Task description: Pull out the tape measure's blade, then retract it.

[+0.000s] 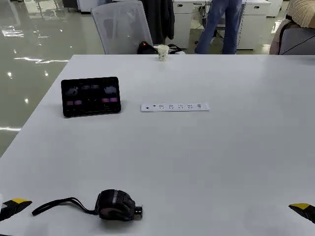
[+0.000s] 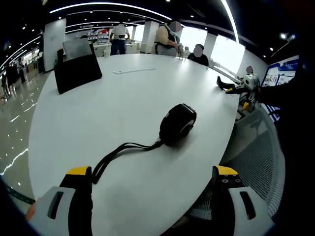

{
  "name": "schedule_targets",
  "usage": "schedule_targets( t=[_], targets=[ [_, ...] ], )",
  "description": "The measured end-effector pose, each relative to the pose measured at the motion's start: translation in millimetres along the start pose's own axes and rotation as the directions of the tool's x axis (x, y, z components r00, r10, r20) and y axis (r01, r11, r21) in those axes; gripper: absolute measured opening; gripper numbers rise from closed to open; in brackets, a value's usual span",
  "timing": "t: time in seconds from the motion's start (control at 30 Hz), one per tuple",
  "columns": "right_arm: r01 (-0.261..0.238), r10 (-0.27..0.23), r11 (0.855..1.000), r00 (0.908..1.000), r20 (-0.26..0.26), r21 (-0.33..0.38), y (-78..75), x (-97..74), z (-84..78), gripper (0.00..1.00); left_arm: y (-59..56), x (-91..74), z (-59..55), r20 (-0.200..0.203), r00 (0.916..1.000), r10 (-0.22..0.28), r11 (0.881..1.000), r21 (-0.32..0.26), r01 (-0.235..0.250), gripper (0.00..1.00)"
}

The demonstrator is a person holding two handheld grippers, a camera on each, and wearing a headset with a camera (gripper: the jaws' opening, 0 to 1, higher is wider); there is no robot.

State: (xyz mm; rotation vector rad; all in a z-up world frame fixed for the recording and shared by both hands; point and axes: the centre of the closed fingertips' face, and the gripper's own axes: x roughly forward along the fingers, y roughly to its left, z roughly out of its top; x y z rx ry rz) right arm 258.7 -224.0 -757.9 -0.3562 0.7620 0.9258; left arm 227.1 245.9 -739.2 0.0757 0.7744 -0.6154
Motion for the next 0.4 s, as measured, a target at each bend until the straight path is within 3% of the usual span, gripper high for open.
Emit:
schedule_targets(
  t=[0.23, 0.4],
  targets=[
    [-0.011, 0.01, 1.0, 0.9996, -0.028, -0.026, 3.3, 0.2, -3.5, 0.99, 2.0, -0.9, -4.7, -0.005, 1.0, 0.007, 1.0, -0.003, -0.007, 0.99],
    [-0.007, 0.007, 1.0, 0.9998, -0.021, -0.02, 3.1, -1.9, -3.4, 0.99, 1.1, -1.7, -6.8, -0.012, 0.9999, 0.007, 1.0, 0.001, -0.007, 0.99]
  ],
)
